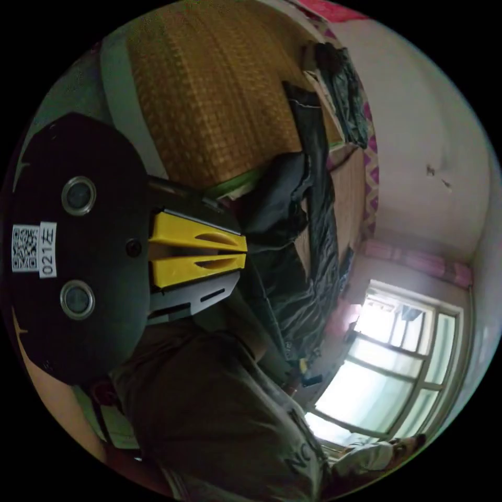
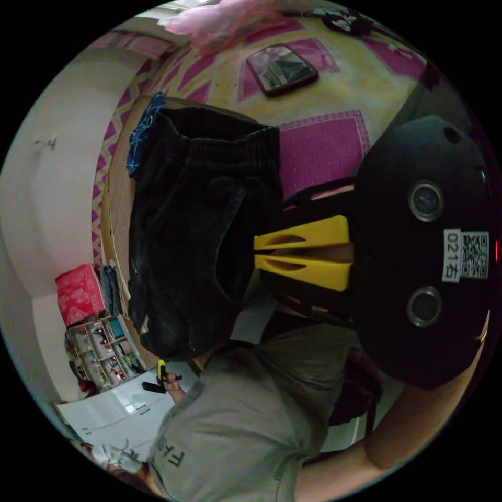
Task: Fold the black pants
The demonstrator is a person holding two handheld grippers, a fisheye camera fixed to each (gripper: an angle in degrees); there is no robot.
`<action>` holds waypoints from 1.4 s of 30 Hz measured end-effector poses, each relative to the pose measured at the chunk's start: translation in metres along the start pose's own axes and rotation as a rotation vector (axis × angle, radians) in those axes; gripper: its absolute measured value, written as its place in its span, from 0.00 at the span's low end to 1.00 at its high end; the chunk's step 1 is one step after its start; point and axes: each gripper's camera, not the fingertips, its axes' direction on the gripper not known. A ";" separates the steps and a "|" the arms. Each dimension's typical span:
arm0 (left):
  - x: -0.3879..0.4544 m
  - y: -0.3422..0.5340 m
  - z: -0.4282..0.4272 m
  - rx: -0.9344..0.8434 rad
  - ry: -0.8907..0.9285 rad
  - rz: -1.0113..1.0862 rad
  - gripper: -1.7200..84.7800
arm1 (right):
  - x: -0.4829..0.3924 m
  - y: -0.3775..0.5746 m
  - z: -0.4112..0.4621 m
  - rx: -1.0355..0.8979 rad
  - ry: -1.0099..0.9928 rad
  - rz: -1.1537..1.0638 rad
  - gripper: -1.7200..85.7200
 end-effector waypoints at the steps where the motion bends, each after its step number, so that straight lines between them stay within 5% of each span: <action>1: 0.001 0.003 -0.016 0.028 -0.004 -0.019 0.01 | 0.000 0.001 -0.004 -0.009 -0.010 0.016 0.03; 5: 0.017 -0.003 -0.085 0.159 -0.217 -0.063 0.03 | -0.015 0.008 -0.033 -0.057 -0.015 -0.006 0.08; 12: 0.064 -0.065 -0.036 -0.044 -0.325 0.047 0.17 | -0.049 -0.009 -0.059 0.115 -0.001 -0.052 0.07; 16: 0.045 -0.066 -0.010 -0.166 -0.480 -0.064 0.14 | -0.071 -0.024 -0.045 0.134 -0.022 -0.114 0.06; 19: 0.026 -0.058 -0.045 -0.071 -0.565 -0.167 0.05 | -0.081 -0.026 -0.034 0.123 -0.051 -0.129 0.05; 29: -0.023 -0.033 -0.286 0.638 -0.400 -0.144 0.01 | -0.088 -0.029 -0.038 0.239 -0.088 -0.093 0.01; 35: -0.138 0.067 -0.274 0.470 -0.300 -0.708 0.01 | -0.093 -0.036 -0.032 0.300 -0.137 -0.077 0.01; 42: -0.157 0.087 -0.281 0.479 -0.314 -0.827 0.01 | -0.108 -0.047 -0.023 0.259 -0.147 -0.092 0.01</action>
